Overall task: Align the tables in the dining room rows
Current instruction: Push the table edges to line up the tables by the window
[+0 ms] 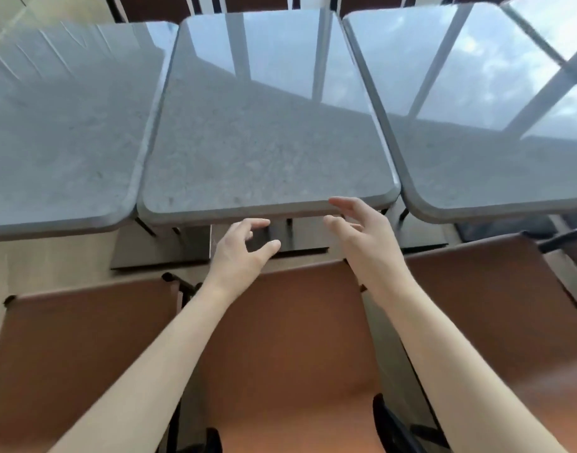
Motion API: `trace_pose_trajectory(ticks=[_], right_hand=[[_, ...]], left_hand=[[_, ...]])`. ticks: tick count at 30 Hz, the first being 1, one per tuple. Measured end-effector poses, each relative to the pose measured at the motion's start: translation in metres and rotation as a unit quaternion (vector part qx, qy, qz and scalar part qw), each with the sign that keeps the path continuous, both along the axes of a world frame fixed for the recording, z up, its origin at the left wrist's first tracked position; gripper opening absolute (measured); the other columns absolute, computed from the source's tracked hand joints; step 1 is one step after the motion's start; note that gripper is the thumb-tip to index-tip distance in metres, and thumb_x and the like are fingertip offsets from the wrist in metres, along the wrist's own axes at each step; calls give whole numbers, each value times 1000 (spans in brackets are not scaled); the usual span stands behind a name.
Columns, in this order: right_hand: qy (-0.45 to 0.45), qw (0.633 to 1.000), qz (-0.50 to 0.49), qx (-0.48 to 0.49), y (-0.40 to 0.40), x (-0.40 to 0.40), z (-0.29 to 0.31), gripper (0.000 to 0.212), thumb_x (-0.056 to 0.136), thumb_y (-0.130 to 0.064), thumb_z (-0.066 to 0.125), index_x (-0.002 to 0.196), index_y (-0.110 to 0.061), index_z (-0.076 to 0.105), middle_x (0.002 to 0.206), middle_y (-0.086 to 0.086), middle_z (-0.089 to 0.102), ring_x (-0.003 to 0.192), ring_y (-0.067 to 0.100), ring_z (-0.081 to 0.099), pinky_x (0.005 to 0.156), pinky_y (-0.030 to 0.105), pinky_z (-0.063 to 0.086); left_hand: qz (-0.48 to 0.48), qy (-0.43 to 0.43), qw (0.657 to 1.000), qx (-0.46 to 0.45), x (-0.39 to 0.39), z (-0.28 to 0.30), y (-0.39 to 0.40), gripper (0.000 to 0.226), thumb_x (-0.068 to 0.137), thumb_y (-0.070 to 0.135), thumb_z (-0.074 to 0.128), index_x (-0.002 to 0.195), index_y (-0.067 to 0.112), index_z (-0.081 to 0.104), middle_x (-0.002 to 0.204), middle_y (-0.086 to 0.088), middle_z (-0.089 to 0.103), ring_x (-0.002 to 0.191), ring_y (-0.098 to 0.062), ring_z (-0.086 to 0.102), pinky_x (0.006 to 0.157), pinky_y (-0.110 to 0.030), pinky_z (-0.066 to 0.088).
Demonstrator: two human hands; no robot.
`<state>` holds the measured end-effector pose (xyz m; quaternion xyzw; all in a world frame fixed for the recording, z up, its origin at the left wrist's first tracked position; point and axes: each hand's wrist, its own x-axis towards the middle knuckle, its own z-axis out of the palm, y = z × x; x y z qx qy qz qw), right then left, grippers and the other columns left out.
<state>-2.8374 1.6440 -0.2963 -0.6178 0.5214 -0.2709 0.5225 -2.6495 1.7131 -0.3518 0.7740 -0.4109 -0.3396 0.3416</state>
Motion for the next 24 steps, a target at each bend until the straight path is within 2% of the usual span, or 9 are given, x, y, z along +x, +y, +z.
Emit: trace_pose_trajectory(ticks=[2,5,7,10,14,19,24], right_hand=[[-48,998,-25,13,27,-21,35,31,98,-23,61,126,-36,64,125,-22,64,105,-16,60,92,16,46],[-99,993,-64,17,68,-51,73,31,99,-19,62,124,-36,67,125,-20,68,115,-6,63,107,37,49],[-117,990,-79,14,94,-68,94,32,99,-18,62,125,-36,67,125,-21,68,117,-1,64,108,41,49],[-126,987,-103,14,124,-91,115,32,100,-18,61,125,-36,67,125,-21,68,119,2,64,108,41,49],[-132,982,-136,0,148,-124,139,30,100,-20,61,125,-35,67,124,-19,69,121,3,63,106,40,51],[-146,975,-165,-5,163,-163,161,28,99,-20,62,123,-33,68,123,-16,70,120,6,64,102,37,54],[-159,969,-183,-37,176,-209,178,25,100,-22,61,119,-37,68,118,-20,71,117,3,65,94,26,57]], left_hand=[[-2,78,996,-47,-24,43,18,28,93,29,71,119,36,65,129,16,63,121,2,57,100,-25,45],[-17,144,982,-124,-57,101,45,23,94,26,69,115,36,68,119,12,70,117,4,61,88,-14,45],[-31,176,972,-154,-76,131,61,24,92,30,72,115,37,68,116,12,72,117,1,63,87,-15,46],[-44,196,964,-174,-101,159,80,31,83,40,69,115,41,68,117,17,71,117,0,64,89,-19,47],[-72,189,961,-190,-133,187,98,36,82,41,68,117,42,65,121,25,67,119,1,62,94,-22,46],[-119,181,958,-189,-173,210,113,41,80,46,69,120,43,62,122,25,66,117,7,60,93,-20,45],[-176,153,952,-197,-222,233,118,42,84,44,75,123,42,60,127,21,65,120,7,58,100,-27,49]])
